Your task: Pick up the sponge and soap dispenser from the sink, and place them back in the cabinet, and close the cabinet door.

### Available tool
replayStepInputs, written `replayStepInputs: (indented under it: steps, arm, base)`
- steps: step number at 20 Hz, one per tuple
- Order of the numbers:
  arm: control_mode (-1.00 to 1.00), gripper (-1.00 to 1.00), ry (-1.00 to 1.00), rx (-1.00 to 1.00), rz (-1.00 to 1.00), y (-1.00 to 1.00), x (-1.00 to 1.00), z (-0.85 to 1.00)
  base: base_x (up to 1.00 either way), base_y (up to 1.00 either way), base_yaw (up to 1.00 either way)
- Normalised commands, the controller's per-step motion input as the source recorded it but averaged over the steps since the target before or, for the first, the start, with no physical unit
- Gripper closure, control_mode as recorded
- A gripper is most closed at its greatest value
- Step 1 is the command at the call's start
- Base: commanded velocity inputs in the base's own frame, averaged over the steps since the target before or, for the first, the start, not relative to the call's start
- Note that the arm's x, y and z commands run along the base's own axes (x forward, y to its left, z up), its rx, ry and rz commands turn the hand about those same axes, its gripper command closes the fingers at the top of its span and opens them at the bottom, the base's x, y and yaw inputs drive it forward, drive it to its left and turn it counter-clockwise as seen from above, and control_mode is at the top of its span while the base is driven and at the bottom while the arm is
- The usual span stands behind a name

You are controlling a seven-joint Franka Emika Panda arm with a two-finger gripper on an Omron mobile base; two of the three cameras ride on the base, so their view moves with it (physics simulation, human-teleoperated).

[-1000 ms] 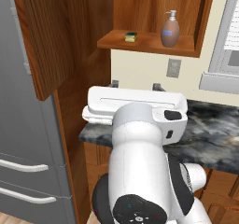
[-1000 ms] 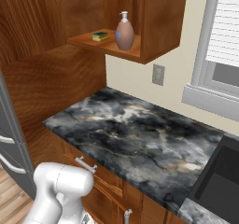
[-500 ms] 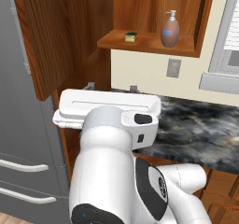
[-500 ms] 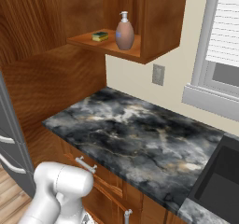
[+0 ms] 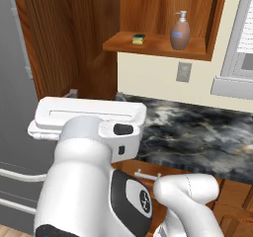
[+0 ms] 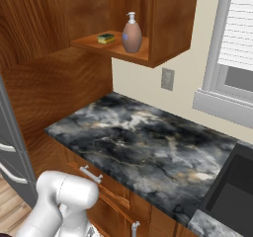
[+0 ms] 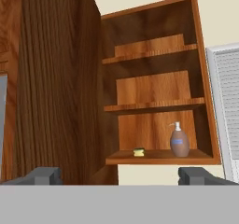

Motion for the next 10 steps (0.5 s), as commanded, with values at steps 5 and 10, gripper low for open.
replayStepInputs:
  steps: [5,10]
  arm:
    - [-1.0,-1.0,0.0,0.0,0.0,0.28,0.0,0.0]
    - [-1.0,-1.0,0.0,0.0,0.0,0.28,0.0,0.0]
  base:
    - [0.0,0.0,0.0]
    - [0.0,0.0,0.0]
